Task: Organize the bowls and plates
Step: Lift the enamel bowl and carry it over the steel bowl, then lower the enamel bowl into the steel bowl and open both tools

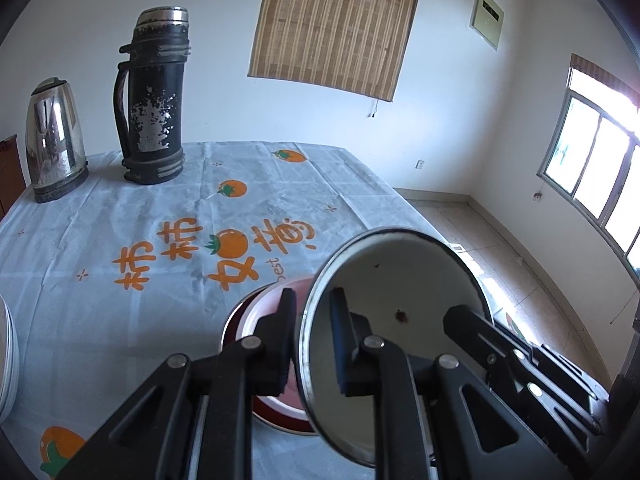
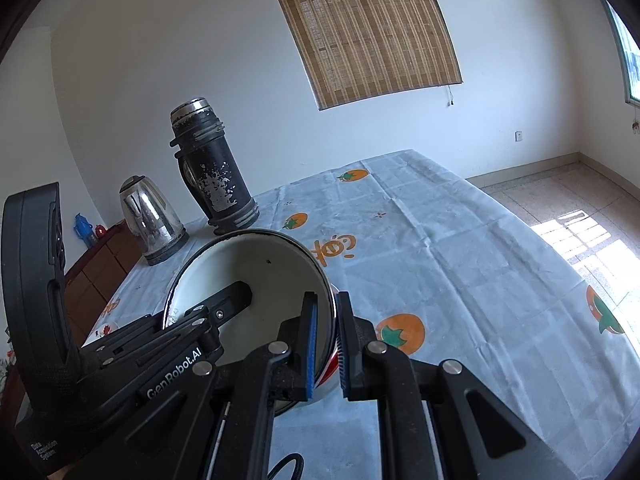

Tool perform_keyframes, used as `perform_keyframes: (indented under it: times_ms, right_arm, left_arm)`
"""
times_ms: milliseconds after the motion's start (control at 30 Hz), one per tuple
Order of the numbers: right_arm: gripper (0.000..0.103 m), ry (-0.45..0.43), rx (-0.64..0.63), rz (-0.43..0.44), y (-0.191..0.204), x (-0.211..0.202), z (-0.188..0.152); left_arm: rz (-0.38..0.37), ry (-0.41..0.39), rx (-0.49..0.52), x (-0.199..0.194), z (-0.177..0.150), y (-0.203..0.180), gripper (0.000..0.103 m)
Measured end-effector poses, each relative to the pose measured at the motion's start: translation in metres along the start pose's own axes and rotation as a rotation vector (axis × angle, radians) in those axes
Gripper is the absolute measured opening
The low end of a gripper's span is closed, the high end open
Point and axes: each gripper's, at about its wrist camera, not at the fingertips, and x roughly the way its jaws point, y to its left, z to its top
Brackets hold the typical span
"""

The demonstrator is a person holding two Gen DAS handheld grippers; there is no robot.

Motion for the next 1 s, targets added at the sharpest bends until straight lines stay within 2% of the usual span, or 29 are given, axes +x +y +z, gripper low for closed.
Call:
perform_keyframes:
  times_ms: [233,400,567,700,800,867,933,1000]
  right_arm:
    - [0.010,0.020,-0.005,-0.019,-0.002,0.020,0.001]
    - [0.010,0.050,-0.018,-0.047,-0.006,0.038,-0.002]
    - [0.010,0.067,-0.042,-0.050,-0.003,0.049,-0.005]
    - [0.010,0.071,-0.076,-0.089,-0.002,0.059,-0.010]
    - [0.010,0.099,-0.053,-0.075,-0.007,0.066,-0.013]
    - [0.010,0.105,-0.043,-0.065,-0.010,0.069,-0.015]
    - [0.011,0.086,-0.045,-0.054,-0.010,0.066,-0.016]
    - [0.012,0.060,-0.048,-0.045,-0.008,0.061,-0.015]
  left_arm:
    - [0.020,0.039,-0.011,0.023,0.000,0.006,0.015]
    - [0.071,0.082,-0.016,0.045,-0.005,0.012,0.015]
    - [0.099,0.103,-0.017,0.051,-0.007,0.015,0.014]
    - [0.127,0.096,0.015,0.049,-0.006,0.010,0.015]
    - [0.144,0.077,0.030,0.043,-0.004,0.007,0.023]
    - [0.167,0.052,0.042,0.037,-0.003,0.005,0.034]
    - [0.237,-0.017,0.061,0.025,-0.001,0.005,0.068]
    - [0.269,-0.079,0.072,0.012,0.001,0.006,0.076]
